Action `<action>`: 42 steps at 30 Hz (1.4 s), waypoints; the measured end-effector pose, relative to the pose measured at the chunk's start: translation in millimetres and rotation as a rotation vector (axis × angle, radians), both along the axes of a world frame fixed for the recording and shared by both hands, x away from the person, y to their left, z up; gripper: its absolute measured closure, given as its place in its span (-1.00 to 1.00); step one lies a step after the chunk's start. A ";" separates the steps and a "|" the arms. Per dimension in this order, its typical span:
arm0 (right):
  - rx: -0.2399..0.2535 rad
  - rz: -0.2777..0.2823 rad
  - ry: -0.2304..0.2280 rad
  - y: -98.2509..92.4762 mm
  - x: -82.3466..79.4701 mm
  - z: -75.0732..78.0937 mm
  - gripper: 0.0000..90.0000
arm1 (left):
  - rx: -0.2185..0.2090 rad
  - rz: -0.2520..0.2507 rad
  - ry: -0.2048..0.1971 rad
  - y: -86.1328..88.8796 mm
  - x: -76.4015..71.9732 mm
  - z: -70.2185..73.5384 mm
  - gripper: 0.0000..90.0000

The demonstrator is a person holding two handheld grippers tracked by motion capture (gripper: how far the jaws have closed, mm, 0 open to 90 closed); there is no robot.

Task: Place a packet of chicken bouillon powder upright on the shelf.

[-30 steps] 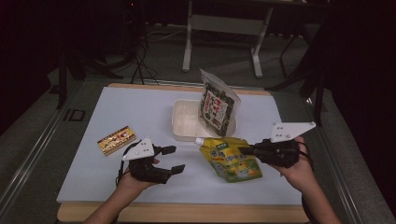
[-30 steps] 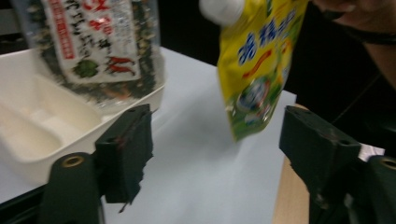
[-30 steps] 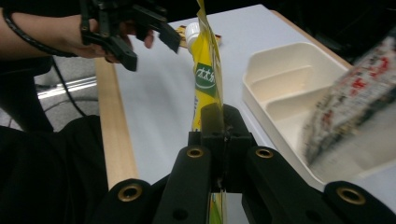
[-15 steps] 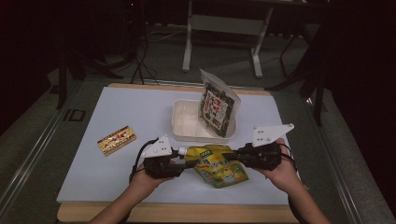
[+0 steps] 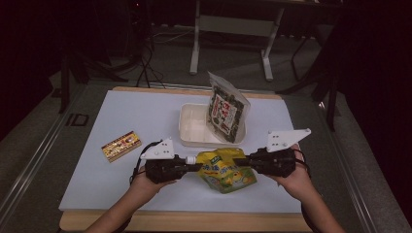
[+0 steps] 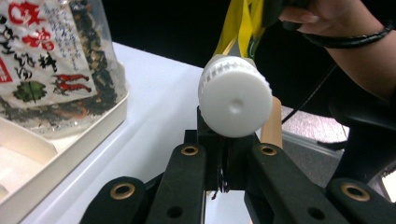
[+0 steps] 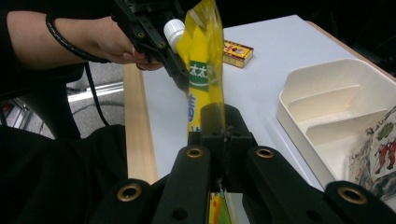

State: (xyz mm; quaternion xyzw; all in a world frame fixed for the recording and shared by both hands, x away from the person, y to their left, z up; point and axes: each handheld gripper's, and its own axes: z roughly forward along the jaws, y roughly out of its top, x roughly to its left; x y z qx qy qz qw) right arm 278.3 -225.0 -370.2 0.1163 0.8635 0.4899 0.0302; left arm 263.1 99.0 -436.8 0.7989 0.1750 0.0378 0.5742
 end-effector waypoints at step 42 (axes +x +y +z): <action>-0.068 -0.076 -0.019 17.3 -11.5 -8.6 1.00 | -0.028 0.007 -0.035 18.2 6.3 28.4 0.33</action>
